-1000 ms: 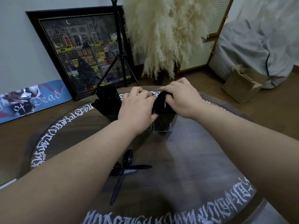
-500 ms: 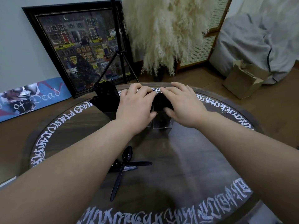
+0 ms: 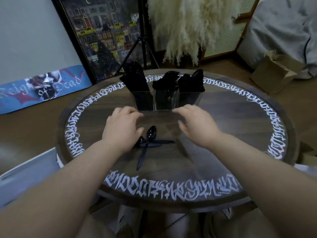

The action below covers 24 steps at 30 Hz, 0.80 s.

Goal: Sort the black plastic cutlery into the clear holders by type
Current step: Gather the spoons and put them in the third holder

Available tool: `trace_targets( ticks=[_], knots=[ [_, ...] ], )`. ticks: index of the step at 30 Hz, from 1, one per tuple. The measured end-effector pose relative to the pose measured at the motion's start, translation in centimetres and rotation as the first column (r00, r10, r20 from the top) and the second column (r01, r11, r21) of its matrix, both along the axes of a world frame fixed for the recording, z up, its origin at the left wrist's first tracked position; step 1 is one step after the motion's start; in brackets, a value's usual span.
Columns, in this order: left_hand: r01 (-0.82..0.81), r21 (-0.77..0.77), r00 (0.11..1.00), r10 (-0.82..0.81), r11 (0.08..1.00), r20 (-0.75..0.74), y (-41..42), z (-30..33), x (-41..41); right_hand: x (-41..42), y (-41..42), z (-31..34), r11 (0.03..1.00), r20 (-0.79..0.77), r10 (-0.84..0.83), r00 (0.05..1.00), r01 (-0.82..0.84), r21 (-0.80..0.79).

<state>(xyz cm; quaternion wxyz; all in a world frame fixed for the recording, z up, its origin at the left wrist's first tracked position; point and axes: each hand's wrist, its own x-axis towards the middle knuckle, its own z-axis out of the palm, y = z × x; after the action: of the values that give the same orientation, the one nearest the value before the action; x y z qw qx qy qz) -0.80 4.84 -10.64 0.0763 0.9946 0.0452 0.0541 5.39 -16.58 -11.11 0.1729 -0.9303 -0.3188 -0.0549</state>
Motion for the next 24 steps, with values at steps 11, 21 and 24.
trace_targets(
  ticks=[11,21,24],
  knots=[
    [-0.285,-0.094,0.916,0.243,0.954,-0.319,2.9,-3.7,-2.8,-2.1,6.3,-4.4,0.956,-0.296,-0.289,0.91,0.261,-0.132],
    [-0.222,-0.269,0.925,0.115,0.937,-0.362,3.7,-4.1,-2.4,-1.2,7.2,-4.7,0.937,-0.383,-0.349,0.855,0.323,-0.131],
    [-0.201,-0.306,0.937,0.092,0.931,-0.336,4.2,-4.1,-2.4,-0.6,6.2,-5.5,0.923,-0.464,-0.355,0.812,0.382,-0.037]
  ],
)
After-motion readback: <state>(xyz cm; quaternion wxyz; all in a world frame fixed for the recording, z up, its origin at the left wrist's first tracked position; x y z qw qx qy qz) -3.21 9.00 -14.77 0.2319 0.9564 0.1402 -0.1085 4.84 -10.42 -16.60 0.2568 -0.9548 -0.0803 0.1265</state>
